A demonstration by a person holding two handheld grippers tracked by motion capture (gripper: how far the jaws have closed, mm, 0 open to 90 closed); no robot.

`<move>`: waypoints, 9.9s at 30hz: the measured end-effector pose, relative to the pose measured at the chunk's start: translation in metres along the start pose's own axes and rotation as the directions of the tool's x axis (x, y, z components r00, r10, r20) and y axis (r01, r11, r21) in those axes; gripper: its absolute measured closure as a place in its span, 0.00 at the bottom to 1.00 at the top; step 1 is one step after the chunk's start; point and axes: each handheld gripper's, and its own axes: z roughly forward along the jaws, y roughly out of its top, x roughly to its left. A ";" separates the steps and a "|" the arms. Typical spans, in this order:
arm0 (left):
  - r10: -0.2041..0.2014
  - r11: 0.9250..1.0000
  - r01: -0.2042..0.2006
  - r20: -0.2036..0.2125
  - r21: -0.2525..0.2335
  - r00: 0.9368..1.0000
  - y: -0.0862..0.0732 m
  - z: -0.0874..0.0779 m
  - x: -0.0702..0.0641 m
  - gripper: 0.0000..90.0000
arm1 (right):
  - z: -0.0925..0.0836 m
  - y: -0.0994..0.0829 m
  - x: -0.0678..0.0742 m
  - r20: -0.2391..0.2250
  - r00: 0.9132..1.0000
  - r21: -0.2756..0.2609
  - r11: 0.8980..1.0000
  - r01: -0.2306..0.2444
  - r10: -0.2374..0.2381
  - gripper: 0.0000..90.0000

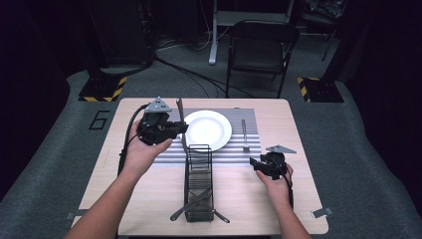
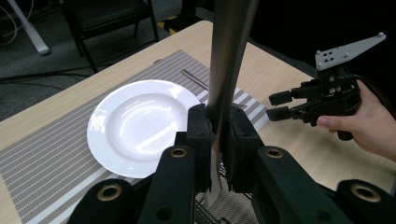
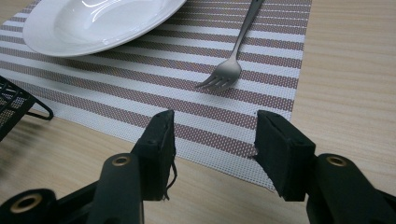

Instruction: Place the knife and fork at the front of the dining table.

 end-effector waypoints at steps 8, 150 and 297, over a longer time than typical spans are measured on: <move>-0.014 1.000 0.014 -0.010 0.003 1.000 -0.002 -0.003 0.005 0.91 | 0.000 0.000 0.000 0.001 1.000 0.002 1.000 0.000 0.000 0.53; -0.371 0.927 0.363 -0.360 -0.091 0.856 -0.128 0.121 0.133 0.92 | 0.007 -0.003 -0.004 -0.018 0.999 0.002 0.999 -0.038 0.038 0.53; -0.211 0.970 0.231 -0.213 0.077 0.954 -0.197 0.047 0.087 0.48 | 0.005 -0.003 0.003 -0.032 0.999 -0.005 1.000 -0.013 0.013 0.51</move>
